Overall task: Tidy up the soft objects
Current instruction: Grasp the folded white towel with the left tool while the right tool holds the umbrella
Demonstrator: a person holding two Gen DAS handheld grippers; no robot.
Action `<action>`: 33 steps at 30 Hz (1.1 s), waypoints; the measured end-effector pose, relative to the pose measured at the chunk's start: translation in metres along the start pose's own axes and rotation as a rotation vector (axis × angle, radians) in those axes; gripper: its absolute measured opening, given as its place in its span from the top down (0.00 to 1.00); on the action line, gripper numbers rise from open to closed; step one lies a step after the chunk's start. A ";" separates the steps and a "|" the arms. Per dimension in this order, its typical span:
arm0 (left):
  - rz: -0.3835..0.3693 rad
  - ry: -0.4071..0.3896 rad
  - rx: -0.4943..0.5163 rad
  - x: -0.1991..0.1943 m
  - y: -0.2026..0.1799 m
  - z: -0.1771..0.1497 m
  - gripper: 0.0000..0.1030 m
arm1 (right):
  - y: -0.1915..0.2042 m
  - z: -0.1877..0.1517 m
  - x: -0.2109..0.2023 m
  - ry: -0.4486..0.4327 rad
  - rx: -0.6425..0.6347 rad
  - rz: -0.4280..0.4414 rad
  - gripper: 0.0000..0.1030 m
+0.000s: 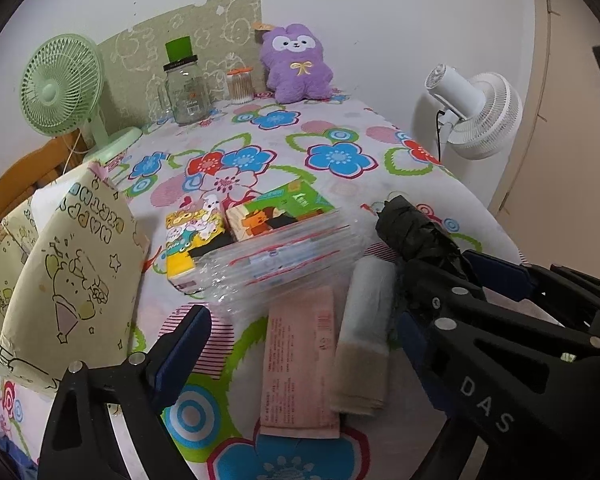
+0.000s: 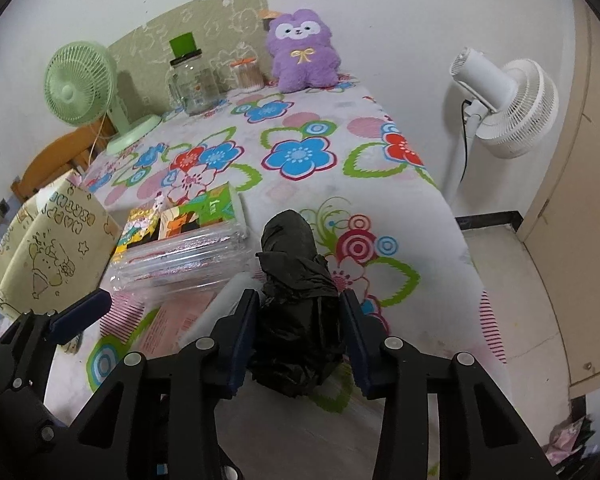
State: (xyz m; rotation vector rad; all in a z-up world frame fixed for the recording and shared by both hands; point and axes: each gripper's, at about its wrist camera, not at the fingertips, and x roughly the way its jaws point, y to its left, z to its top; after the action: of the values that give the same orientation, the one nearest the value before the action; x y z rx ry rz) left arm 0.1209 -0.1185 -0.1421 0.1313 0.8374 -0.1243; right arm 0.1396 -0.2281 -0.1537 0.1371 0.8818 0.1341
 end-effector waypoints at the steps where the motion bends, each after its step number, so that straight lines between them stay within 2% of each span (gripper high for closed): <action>1: -0.001 -0.001 0.005 0.000 -0.002 0.000 0.09 | -0.002 0.000 -0.002 -0.005 0.006 -0.002 0.57; 8: -0.016 0.007 0.051 0.004 -0.019 0.001 0.16 | -0.015 -0.002 -0.010 -0.016 0.034 -0.026 0.57; 15: -0.012 0.058 0.077 0.016 -0.027 -0.001 0.41 | -0.020 -0.005 -0.008 -0.004 0.050 -0.030 0.56; 18: -0.004 0.049 0.079 0.016 -0.028 -0.001 0.46 | -0.020 -0.007 -0.005 0.006 0.052 -0.029 0.56; 22: -0.001 0.042 0.075 0.014 -0.027 0.000 0.59 | -0.020 -0.008 -0.003 0.008 0.052 -0.030 0.56; 29: -0.009 0.040 0.078 0.009 -0.028 -0.002 0.72 | -0.020 -0.009 -0.003 0.009 0.053 -0.028 0.56; 31: -0.015 0.041 0.081 0.007 -0.029 -0.002 0.78 | -0.020 -0.009 -0.003 0.010 0.055 -0.029 0.56; 33: -0.019 0.037 0.088 0.004 -0.030 -0.003 0.80 | -0.020 -0.010 -0.004 0.009 0.058 -0.030 0.56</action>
State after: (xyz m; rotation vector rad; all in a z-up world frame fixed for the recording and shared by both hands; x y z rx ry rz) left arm 0.1163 -0.1477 -0.1495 0.2084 0.8707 -0.1774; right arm 0.1301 -0.2477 -0.1605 0.1779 0.8969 0.0813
